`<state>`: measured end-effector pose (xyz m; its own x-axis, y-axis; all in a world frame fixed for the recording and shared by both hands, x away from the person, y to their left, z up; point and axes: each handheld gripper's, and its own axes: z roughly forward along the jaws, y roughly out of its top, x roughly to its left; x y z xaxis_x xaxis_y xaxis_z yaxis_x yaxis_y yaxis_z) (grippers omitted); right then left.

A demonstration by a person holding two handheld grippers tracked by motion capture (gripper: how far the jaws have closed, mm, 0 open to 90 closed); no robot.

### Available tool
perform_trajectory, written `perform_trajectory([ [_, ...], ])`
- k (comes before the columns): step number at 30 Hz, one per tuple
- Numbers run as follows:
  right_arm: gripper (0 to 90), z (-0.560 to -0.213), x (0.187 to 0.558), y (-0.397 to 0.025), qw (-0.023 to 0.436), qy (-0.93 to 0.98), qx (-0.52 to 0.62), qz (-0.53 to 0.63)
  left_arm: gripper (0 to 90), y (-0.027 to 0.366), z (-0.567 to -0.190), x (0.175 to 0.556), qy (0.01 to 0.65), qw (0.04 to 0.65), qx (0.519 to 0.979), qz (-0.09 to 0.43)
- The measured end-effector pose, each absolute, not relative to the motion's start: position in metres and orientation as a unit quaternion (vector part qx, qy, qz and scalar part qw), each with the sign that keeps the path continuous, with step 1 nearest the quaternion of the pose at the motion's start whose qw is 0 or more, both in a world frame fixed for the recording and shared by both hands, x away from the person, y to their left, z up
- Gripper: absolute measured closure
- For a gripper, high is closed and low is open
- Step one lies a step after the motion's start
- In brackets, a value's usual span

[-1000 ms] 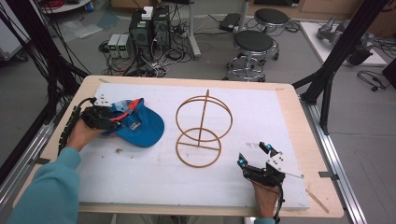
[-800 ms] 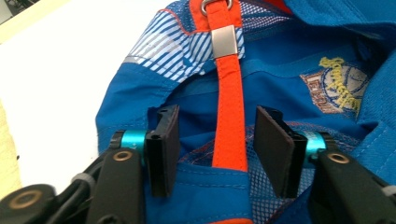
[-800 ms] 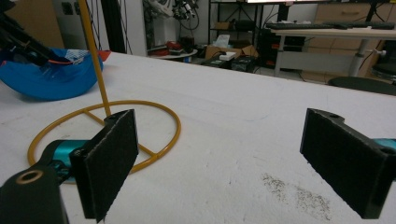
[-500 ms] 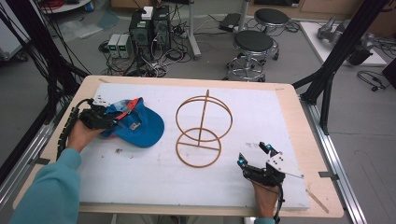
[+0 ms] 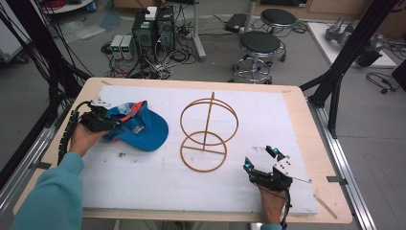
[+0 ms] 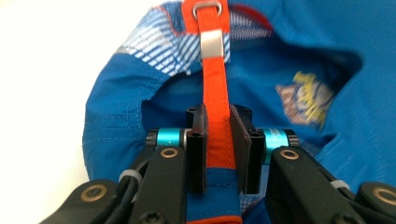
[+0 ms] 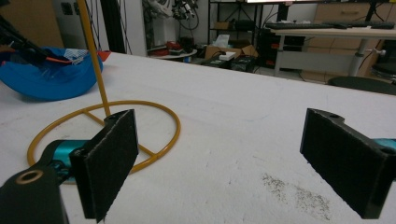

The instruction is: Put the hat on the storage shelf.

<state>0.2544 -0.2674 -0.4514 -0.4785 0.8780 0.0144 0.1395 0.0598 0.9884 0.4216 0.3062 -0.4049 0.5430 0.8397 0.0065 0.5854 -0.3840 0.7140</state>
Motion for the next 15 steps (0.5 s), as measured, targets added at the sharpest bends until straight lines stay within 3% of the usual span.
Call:
perform_trajectory([
  [15,10.5,-0.451,0.254,-0.267,0.329,0.651,0.392,0.561,77.4,0.315,-0.371,0.414,0.434,0.376,0.791,0.211],
])
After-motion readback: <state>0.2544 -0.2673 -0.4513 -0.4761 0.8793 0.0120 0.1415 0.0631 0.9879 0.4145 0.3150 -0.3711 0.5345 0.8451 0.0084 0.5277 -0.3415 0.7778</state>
